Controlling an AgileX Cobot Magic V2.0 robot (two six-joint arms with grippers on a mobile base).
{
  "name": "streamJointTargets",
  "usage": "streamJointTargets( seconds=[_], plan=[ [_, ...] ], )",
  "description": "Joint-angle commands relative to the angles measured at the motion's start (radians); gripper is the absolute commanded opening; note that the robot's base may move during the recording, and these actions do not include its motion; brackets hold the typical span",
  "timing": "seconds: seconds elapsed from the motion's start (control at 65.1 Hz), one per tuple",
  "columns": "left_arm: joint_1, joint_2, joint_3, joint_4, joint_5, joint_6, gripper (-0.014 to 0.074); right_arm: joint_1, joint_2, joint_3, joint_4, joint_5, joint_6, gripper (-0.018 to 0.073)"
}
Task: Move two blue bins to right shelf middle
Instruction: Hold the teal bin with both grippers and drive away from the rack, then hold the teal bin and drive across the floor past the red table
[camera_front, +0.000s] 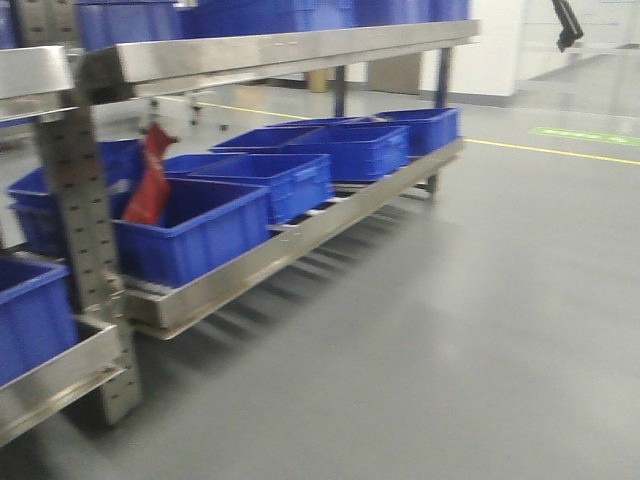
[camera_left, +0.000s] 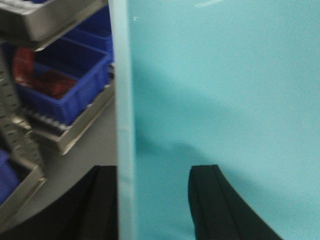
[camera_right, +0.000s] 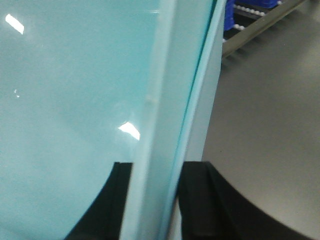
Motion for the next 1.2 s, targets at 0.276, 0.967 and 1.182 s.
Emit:
streamJointTargets(
  seconds=[0.276,0.967,1.182],
  plan=[
    [0.001,-0.018,-0.014,-0.008,-0.057,0.042,-0.0111,-0.008,-0.023,-0.018,-0.023,-0.074,-0.023,-0.0154],
    [0.001,-0.018,-0.014,-0.008,-0.057,0.042,-0.0111,-0.008,-0.023,-0.018,-0.023,-0.074,-0.023,-0.0154],
    [0.001,-0.018,-0.014,-0.008,-0.057,0.042,-0.0111,-0.008,-0.023,-0.018,-0.023,-0.074,-0.023,-0.0154]
  ],
)
